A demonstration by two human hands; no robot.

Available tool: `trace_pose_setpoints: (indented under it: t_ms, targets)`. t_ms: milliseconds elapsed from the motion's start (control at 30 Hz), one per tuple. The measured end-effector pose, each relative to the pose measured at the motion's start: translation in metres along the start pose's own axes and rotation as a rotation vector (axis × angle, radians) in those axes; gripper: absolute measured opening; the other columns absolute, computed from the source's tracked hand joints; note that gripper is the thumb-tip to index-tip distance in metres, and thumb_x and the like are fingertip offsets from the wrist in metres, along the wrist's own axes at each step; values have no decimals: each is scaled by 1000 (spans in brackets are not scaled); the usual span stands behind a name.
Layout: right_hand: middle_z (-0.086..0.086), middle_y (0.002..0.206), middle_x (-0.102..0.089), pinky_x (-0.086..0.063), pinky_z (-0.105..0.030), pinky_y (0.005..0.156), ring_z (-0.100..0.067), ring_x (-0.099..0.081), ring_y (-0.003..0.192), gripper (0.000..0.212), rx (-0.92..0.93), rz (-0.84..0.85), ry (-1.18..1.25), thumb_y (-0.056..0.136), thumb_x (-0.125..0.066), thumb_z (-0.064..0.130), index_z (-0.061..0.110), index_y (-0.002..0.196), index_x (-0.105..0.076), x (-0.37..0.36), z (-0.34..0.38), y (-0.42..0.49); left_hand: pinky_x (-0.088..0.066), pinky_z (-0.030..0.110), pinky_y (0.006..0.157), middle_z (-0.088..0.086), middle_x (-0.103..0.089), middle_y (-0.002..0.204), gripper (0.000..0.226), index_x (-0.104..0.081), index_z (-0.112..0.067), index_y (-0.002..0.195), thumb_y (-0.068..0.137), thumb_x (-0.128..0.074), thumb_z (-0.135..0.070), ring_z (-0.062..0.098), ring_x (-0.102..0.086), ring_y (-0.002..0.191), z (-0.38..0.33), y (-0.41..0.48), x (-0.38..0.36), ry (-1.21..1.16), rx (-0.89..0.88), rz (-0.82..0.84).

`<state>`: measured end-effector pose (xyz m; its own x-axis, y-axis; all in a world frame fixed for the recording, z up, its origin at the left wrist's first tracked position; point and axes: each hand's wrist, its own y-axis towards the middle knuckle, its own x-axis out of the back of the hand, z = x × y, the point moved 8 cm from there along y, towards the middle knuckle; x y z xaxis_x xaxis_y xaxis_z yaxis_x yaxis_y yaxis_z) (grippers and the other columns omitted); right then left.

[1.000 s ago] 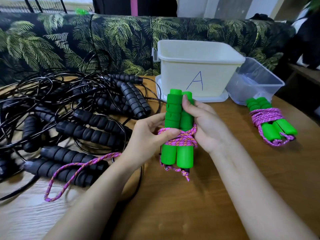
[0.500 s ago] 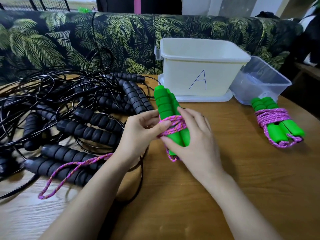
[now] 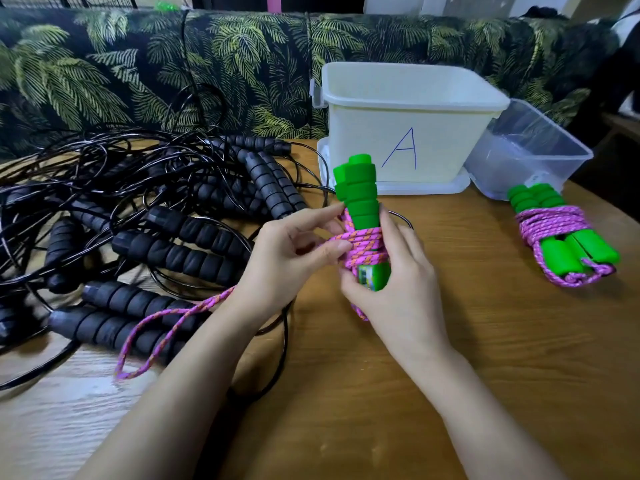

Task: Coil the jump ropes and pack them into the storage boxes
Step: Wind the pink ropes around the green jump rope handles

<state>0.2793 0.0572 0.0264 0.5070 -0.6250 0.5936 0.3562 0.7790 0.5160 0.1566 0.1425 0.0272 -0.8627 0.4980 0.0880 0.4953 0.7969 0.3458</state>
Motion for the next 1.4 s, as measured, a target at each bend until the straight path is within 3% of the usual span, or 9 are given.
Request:
trace_pose_setpoints:
  t_ms: [100,200,367,567,700,800,867,1033,1400]
  targets:
    - [14,122,-57,-37,-3,89,2,-54,107,79,-16,-22,266,75,-74,22,12,147,-43,0,-2,0,-56,22,69,9,-59,98,47,-58,-8,129,84,-70,-2,14,-65,73,-7,1,2,-31,-35,-22]
    - [30,124,-54,-42,-9,91,4,-59,110,80,-54,77,502,78,-71,17,24,150,-36,-6,2,-2,-43,7,53,8,-59,90,40,-65,-12,118,79,-70,-2,8,-59,62,-9,0,9,-108,10,-119]
    - [38,117,-59,-45,-12,86,6,-61,99,75,-65,160,677,83,-66,13,36,146,-34,-12,5,-5,-51,21,67,-5,-69,100,49,-62,-23,115,71,-83,-20,11,-64,82,9,0,15,-257,157,-169]
    - [19,139,-52,-44,-17,99,-1,-52,127,68,-51,188,746,89,-63,8,27,148,-33,-12,7,-5,-55,32,89,12,-73,107,39,-67,-13,116,79,-72,-23,18,-68,99,15,-3,4,-339,219,-65]
    - [8,150,-38,-39,-40,113,-9,-36,142,67,42,90,511,86,-63,27,18,148,-39,-6,4,-2,-54,22,71,1,-74,86,34,-69,-10,102,72,-77,-23,11,-67,80,9,-4,9,-238,177,-167]
    - [9,140,-44,-31,-17,111,2,-38,135,70,69,61,443,81,-72,25,16,145,-44,-3,5,2,-49,16,61,-6,-71,76,23,-67,-16,90,70,-76,-23,5,-64,70,5,-5,6,-188,145,-174]
    - [10,139,-47,-33,-16,110,3,-42,133,68,24,81,516,81,-72,23,21,143,-44,-4,2,4,-47,13,56,-6,-72,75,21,-67,-15,90,71,-74,-22,2,-63,66,3,-5,6,-188,142,-162]
    - [4,141,-56,-40,-45,112,-11,-51,132,68,-185,172,840,82,-72,21,23,144,-45,-11,-10,5,-53,18,61,-1,-75,83,25,-69,-14,98,74,-71,-20,7,-68,74,-2,-1,10,-209,109,-109]
    - [8,142,-49,-41,-39,111,-10,-45,135,47,11,100,510,93,-56,15,27,138,-52,-6,-7,4,-55,30,59,4,-73,72,42,-67,-13,92,65,-89,-36,15,-66,64,5,-5,24,-10,60,-278]
